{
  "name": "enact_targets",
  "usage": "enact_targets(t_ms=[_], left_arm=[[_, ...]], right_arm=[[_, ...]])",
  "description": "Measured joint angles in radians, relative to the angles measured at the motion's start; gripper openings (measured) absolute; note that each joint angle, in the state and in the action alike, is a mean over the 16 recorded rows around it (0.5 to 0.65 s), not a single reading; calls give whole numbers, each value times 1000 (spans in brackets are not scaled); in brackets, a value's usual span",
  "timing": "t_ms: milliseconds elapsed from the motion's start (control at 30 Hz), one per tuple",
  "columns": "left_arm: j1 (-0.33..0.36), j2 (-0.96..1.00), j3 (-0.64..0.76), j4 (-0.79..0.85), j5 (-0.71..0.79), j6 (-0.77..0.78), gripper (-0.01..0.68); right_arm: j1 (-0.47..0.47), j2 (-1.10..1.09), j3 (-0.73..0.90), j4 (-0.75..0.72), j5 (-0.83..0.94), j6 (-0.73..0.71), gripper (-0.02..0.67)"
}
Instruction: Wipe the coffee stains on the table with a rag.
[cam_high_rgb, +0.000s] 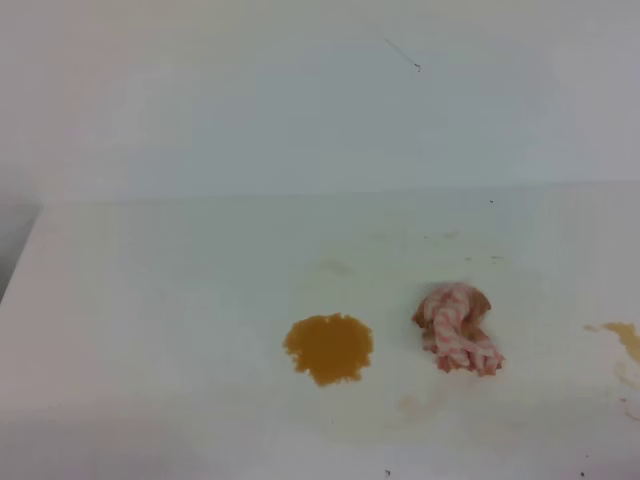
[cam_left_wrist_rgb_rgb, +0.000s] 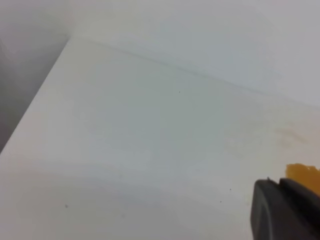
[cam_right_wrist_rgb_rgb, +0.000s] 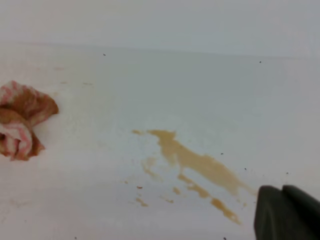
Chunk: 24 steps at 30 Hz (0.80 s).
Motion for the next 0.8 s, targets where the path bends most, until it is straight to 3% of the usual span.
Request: enact_targets(t_ms=[800], left_arm=[[0, 0, 0, 0, 0, 0, 0]], right_arm=[[0, 0, 0, 0, 0, 0, -2]])
